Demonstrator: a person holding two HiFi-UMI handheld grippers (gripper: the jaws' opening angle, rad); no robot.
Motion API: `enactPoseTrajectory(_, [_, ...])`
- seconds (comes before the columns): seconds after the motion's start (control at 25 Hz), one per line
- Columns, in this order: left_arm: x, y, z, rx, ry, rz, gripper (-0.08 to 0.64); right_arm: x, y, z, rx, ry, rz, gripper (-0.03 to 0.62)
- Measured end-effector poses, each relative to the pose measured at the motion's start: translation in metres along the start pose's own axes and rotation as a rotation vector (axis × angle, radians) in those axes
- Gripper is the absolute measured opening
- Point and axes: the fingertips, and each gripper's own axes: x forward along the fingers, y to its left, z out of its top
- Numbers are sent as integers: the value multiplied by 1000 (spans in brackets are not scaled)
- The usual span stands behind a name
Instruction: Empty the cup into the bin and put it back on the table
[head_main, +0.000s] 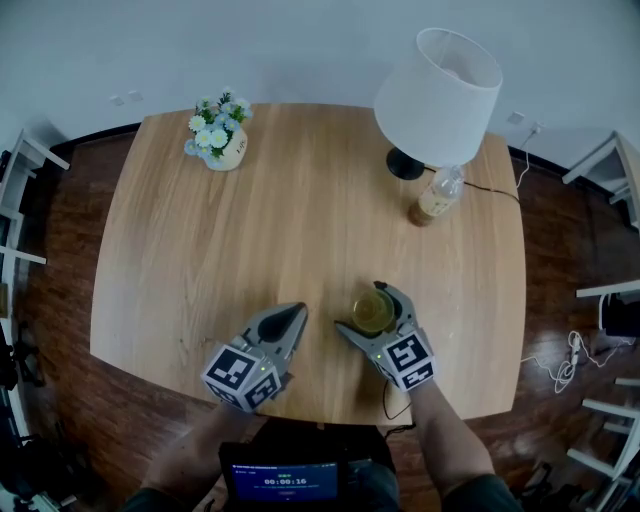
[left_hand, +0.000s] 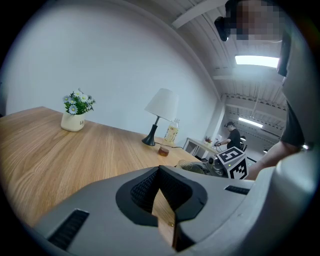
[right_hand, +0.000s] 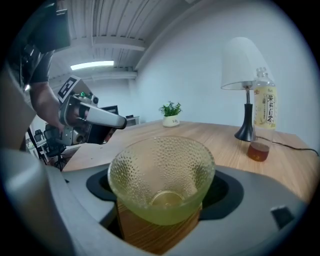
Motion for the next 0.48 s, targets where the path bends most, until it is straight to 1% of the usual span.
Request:
enactPoseTrajectory(0.12, [0, -1, -2, -1, 2, -1, 0, 2, -3, 2, 5, -14, -19, 455])
enactPoseTrajectory(0.16, [0, -1, -2, 0, 1, -4, 0, 3, -3, 1, -5, -12, -22, 437])
enactPoseTrajectory(0.28, [1, -2, -5, 1, 9, -9, 0, 4, -5, 3, -7, -28, -37, 414])
enactPoseTrajectory(0.4, [1, -4, -5, 2, 9, -11, 0, 3, -7, 5, -4, -41, -43, 410])
enactPoseTrajectory(0.48, [0, -4, -4, 2, 3, -13, 0, 1, -7, 3, -22, -31, -41, 408])
